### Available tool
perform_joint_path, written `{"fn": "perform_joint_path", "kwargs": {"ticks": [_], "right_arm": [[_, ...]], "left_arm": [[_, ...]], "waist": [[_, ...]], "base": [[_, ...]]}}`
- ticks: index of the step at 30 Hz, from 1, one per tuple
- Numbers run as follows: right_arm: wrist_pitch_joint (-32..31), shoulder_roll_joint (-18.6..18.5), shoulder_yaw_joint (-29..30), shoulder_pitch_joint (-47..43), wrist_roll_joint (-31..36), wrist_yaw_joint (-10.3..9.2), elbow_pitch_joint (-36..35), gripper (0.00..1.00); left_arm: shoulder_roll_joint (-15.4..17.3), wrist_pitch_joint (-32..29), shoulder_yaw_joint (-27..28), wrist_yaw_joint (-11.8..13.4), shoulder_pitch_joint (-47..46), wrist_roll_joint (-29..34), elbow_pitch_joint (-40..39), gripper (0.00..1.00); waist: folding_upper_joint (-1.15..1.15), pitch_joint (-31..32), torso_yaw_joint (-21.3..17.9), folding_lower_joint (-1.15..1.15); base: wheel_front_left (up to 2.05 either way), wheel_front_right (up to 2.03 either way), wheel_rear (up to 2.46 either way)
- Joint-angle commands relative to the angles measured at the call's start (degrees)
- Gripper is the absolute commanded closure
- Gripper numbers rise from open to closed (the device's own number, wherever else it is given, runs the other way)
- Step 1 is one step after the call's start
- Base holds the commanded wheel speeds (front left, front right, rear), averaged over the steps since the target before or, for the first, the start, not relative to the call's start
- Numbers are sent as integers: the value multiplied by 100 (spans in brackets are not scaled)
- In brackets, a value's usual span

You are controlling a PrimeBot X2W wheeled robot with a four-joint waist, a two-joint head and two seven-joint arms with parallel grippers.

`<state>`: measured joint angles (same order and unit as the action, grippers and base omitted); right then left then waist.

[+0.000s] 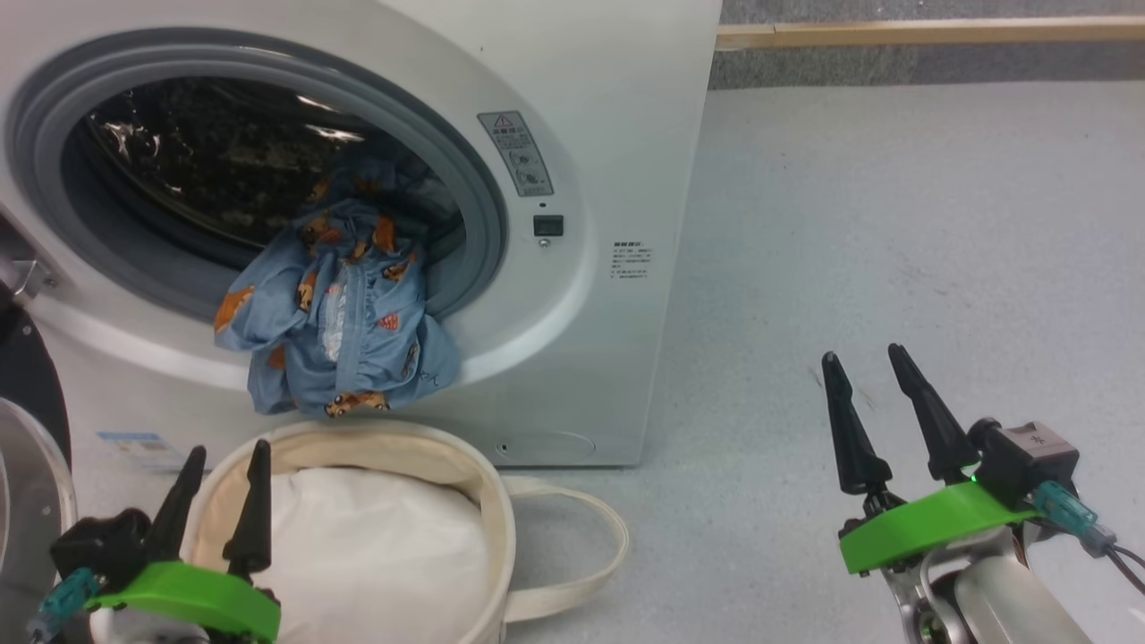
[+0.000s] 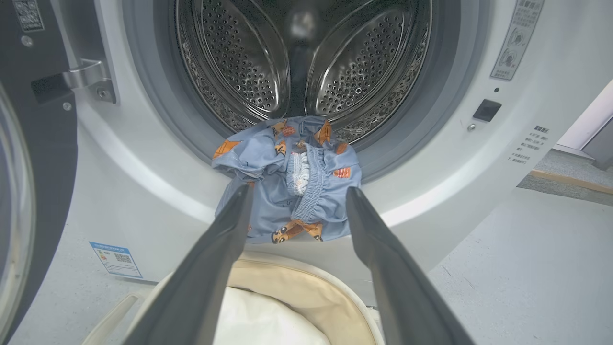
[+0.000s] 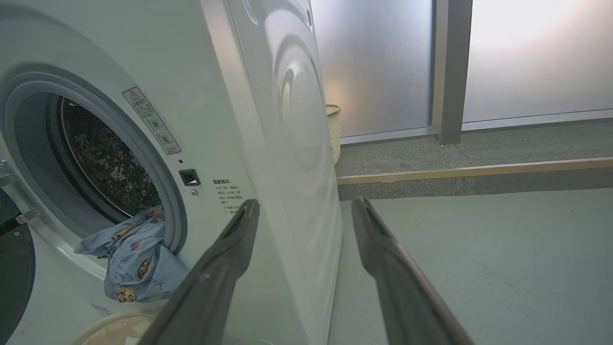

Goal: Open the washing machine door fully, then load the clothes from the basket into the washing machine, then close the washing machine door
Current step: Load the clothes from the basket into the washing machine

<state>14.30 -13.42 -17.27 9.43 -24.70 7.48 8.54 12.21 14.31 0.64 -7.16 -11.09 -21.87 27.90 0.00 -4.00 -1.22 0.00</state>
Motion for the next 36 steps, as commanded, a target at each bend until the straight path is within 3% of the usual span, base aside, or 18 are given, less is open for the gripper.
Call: {"fn": "perform_joint_path", "kwargs": {"ticks": [1, 13, 19, 29, 36], "right_arm": [[70, -83, -92, 143, -23, 1, -162, 0], [70, -146, -138, 469, 35, 1, -254, 0], [70, -167, -150, 670, 97, 1, -313, 0], [70, -177, 29, 928, 253, 1, -532, 0], [70, -128, 144, 1001, 328, 1, -654, 0]], "left_arm": [[136, 69, 154, -33, -227, -67, -61, 0], [98, 69, -450, -33, -1221, -325, 1447, 0], [197, 69, -654, -33, -1736, 163, 2029, 0], [387, 69, -562, 205, -2532, 891, 2651, 0], [387, 69, -321, 293, -2877, 940, 2818, 0]], "waist": [[0, -65, -9, 0], [0, -777, -134, 0], [0, -1232, -315, 0], [0, -2048, -622, 0], [0, -2384, -734, 0]], "base": [[0, 0, 0], [0, 0, 0], [0, 0, 0], [0, 0, 0], [0, 0, 0]]}}
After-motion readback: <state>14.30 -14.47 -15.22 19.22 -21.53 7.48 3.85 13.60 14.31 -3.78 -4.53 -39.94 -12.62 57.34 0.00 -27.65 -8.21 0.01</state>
